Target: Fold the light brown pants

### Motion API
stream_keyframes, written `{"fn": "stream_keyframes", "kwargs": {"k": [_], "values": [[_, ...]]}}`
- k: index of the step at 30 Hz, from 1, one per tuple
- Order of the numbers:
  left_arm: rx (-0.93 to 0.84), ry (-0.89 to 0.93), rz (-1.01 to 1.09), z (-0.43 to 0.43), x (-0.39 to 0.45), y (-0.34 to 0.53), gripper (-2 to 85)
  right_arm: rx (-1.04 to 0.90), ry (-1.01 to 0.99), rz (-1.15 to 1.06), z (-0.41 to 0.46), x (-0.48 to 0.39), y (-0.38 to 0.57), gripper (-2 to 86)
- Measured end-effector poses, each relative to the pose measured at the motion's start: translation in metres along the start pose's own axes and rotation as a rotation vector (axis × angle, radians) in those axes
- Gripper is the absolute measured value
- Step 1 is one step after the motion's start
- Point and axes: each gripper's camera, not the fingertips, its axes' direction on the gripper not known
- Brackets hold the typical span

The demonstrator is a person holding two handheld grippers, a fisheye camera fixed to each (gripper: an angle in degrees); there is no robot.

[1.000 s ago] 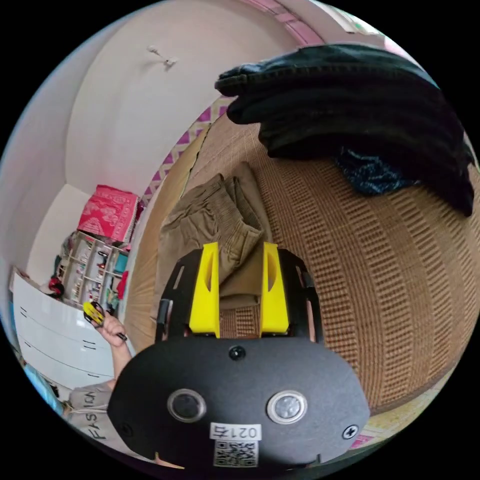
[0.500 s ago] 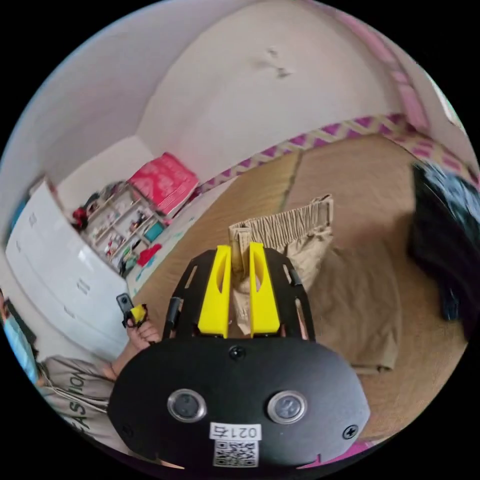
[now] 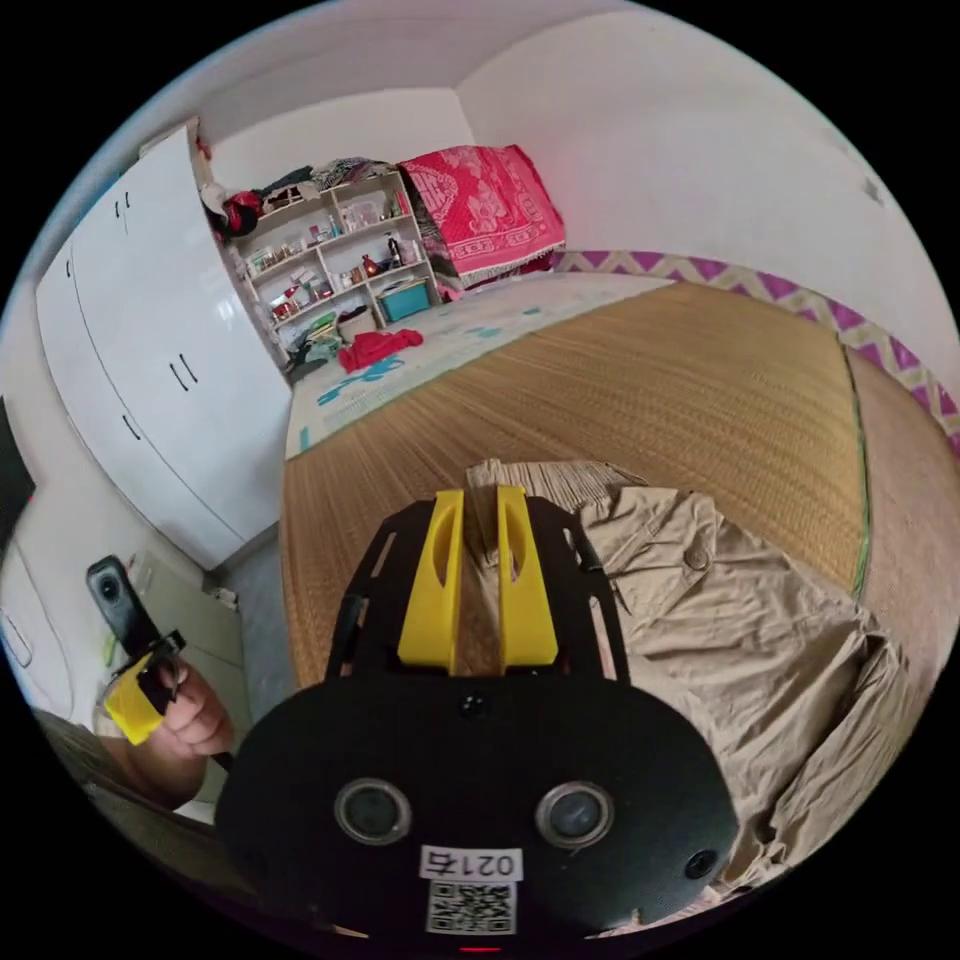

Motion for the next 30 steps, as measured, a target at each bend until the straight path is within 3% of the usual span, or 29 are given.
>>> {"fn": "stream_keyframes", "kwargs": {"k": [5, 8, 12, 14, 22, 30], "values": [[0.112, -0.017, -0.051, -0.018, -0.010, 0.005, -0.9, -0.018, -0.089, -0.074, 0.040, -0.051, -0.024, 5.9], [0.111, 0.018, -0.078, -0.002, -0.018, 0.006, -0.9, -0.133, -0.216, -0.151, 0.085, -0.087, -0.019, 6.2], [0.039, 0.022, -0.101, 0.021, -0.022, 0.013, -0.9, -0.149, -0.461, -0.022, 0.062, -0.038, 0.011, 6.5], [-0.004, 0.036, -0.121, 0.034, -0.027, 0.016, -0.9, -0.097, -0.415, -0.022, 0.023, -0.010, 0.029, 8.1], [-0.141, 0.117, -0.225, 0.107, -0.039, 0.022, -0.9, -0.103, 0.123, -0.266, -0.122, 0.043, 0.139, 12.5], [-0.129, 0.136, -0.267, 0.116, -0.025, 0.031, -0.9, -0.276, 0.222, -0.334, -0.069, 0.025, 0.177, 11.5]]}}
